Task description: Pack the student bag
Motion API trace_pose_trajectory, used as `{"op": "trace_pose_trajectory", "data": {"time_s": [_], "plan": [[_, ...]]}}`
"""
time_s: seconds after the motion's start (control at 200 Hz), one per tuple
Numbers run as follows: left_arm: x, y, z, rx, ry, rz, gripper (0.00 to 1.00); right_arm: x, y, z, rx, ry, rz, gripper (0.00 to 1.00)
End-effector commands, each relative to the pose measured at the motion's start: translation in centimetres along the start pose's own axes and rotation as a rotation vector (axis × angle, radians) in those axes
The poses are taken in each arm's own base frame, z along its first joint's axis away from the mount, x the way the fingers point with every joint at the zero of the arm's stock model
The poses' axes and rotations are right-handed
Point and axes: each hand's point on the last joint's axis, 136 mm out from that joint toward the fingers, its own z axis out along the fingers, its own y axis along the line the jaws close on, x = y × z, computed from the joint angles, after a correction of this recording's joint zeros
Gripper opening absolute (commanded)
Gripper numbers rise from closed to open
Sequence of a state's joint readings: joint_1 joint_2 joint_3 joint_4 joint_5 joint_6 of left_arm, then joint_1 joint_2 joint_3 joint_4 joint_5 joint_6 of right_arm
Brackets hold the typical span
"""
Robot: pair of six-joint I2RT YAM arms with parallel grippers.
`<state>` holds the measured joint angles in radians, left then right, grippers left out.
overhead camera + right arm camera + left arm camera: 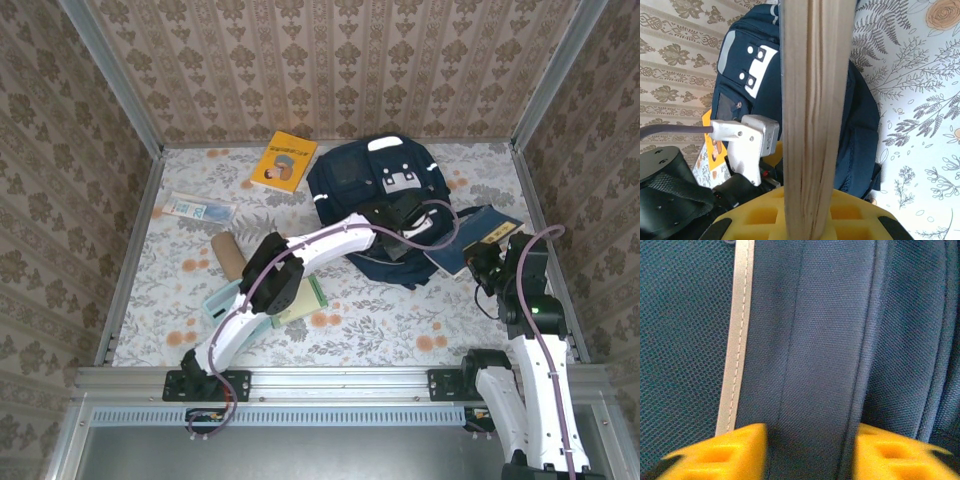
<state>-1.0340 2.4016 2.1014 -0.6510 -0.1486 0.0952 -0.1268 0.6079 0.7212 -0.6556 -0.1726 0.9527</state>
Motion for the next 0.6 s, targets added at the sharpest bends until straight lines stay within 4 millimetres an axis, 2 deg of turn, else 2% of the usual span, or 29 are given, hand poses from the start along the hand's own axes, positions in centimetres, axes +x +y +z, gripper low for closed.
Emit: {"op": "trace_pose_trajectory", "data": {"time_s": [0.0, 0.085, 0.26, 0.41, 0.59], "plan": [[0.0, 2.1, -0.1, -0.111, 0.016, 0.033, 0.18, -0.1, 0.8, -0.2, -0.047, -0.007, 0.018, 0.0], [-0.8, 2.8, -1.6, -0.128, -0.013, 0.017, 0.0, -0.2, 0.9, -0.2, -0.054, -0.007, 0.019, 0.0], [-3.5, 5.2, -6.7, -0.144, -0.097, -0.043, 0.0, 0.0, 0.9, 0.4, -0.071, -0.002, 0.04, 0.0], [-4.7, 8.5, -11.2, -0.146, -0.144, -0.164, 0.0, 0.1, 0.7, 0.9, -0.08, 0.003, 0.059, 0.0], [-5.9, 11.4, -16.0, -0.108, -0.22, -0.294, 0.0, 0.4, 2.4, 2.5, -0.181, 0.039, 0.079, 0.0]]}}
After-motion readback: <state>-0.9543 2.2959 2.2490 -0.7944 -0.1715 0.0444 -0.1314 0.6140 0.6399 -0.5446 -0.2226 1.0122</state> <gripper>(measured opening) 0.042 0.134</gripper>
